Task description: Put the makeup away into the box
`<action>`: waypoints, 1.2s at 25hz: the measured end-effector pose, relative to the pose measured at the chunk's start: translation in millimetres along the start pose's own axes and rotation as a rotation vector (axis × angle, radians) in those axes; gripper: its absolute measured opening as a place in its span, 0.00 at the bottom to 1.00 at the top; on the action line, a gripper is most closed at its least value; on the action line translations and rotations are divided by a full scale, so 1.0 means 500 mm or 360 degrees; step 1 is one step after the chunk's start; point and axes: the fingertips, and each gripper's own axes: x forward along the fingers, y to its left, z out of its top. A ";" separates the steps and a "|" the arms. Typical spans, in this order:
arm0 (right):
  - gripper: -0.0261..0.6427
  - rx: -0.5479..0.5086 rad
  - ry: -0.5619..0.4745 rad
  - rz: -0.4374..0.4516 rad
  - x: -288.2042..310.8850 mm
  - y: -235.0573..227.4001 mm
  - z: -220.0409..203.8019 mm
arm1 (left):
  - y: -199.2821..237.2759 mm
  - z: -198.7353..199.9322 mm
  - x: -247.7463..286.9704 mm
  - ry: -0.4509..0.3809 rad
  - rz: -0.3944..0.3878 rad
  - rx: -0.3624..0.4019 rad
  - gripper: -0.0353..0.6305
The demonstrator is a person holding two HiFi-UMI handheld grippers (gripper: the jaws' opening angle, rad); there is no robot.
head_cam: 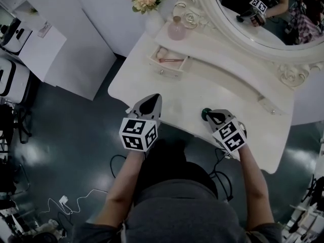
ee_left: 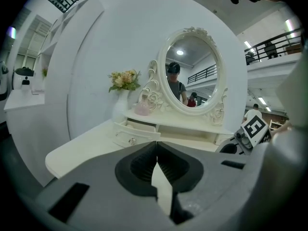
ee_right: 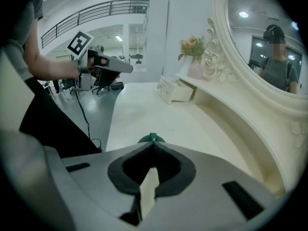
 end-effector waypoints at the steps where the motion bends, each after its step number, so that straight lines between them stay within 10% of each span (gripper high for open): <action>1: 0.05 0.0021 -0.0024 -0.0015 -0.005 -0.003 0.009 | 0.000 0.002 0.000 -0.0004 0.0002 0.0003 0.06; 30: 0.05 0.0286 -0.0542 -0.0146 -0.002 -0.103 0.360 | 0.088 0.059 0.018 -0.0076 0.0109 -0.0002 0.06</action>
